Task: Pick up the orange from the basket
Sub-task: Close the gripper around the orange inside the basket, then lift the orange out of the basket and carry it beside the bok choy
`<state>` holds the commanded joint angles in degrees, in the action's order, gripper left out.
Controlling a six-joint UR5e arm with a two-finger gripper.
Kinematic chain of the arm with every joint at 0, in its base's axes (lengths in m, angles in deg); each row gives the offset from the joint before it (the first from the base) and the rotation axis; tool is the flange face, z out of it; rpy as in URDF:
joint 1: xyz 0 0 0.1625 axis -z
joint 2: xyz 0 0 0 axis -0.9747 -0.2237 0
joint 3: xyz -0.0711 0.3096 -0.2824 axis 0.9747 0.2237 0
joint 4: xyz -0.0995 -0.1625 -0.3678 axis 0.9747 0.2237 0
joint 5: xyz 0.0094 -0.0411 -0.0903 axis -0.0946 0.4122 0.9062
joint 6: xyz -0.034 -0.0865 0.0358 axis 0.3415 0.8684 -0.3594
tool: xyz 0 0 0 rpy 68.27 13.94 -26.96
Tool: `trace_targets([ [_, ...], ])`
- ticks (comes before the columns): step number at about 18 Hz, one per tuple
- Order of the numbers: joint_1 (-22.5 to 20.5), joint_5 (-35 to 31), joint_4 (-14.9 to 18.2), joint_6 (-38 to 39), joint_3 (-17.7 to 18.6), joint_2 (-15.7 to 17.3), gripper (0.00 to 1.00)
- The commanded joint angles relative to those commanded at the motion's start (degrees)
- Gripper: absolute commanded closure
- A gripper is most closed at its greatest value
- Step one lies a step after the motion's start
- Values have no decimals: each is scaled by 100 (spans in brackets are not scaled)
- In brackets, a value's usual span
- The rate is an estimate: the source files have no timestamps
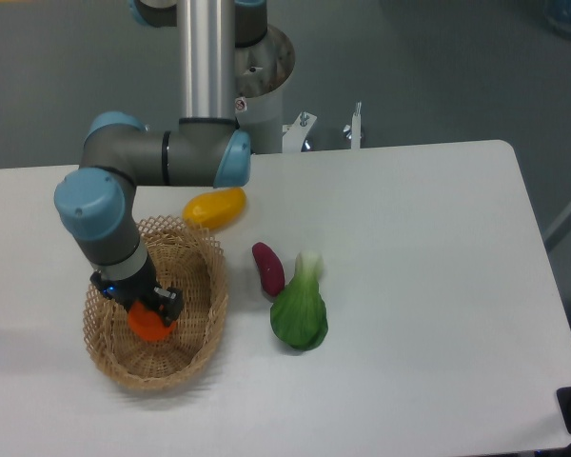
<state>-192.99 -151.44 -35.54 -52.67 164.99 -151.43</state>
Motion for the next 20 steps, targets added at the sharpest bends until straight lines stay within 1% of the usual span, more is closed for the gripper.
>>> trace_targets([
  [1,-183,9,26,-377,-44,184,39],
  [4,-719,53,167,-766,-44,449,39],
  [5,-1017,61,176,-1089,-44,580,39],
  [8,-1625,175,185,-1662,-44,713,39],
  [10,-2247,254,351,-2433,-9,774,39],
  [12,-2679,377,474,-2962,-1,775,39],
  [15,-3084,430,501,-3613,17,775,39],
  [17,-3296,527,501,-3860,17,775,39],
  [20,-3367,536,501,-3905,26,757,39],
])
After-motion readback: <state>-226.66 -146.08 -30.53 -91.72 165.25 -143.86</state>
